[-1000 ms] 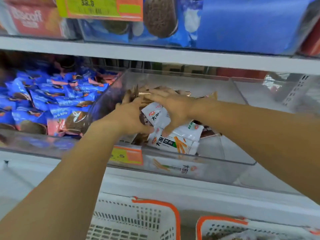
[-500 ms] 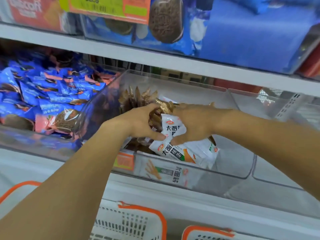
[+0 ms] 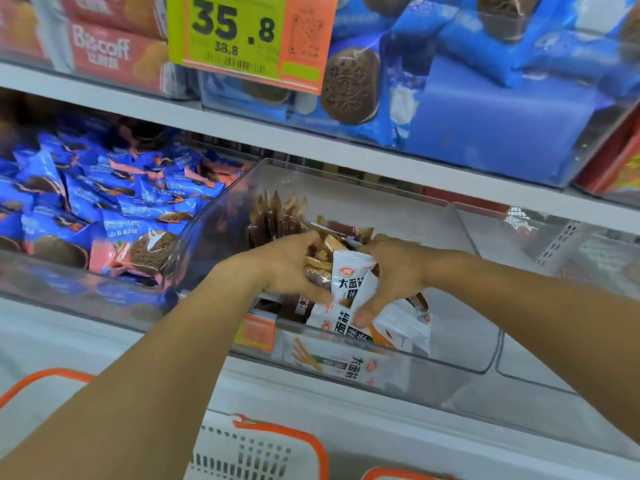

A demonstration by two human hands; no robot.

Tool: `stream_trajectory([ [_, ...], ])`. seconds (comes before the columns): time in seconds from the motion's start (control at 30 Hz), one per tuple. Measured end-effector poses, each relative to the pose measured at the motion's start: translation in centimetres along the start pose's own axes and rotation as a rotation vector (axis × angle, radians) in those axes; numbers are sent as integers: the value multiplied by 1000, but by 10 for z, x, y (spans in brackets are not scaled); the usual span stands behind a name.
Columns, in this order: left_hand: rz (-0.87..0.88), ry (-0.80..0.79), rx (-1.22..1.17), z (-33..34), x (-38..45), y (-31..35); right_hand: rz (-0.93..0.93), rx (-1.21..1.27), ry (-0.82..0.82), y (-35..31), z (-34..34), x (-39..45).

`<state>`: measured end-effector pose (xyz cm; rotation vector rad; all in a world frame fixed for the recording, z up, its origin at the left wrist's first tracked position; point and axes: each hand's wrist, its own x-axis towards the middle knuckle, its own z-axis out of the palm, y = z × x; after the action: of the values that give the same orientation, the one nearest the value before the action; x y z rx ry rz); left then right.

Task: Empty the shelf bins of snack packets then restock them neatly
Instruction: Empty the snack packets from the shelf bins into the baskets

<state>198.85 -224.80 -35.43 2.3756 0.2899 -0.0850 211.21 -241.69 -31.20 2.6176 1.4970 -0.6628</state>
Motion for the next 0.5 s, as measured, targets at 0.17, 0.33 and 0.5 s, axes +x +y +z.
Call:
stream_trajectory([
  [0.17,6,34,-39,-2,2,-7,-35,153,-6,2,4,-8],
  [0.33,-25,52,-30,-3,-9,4,-4,164,-24,-9,3,-13],
  [0.5,-40,-114,21,-10,-15,2,38,318,-14,-12,19,-27],
])
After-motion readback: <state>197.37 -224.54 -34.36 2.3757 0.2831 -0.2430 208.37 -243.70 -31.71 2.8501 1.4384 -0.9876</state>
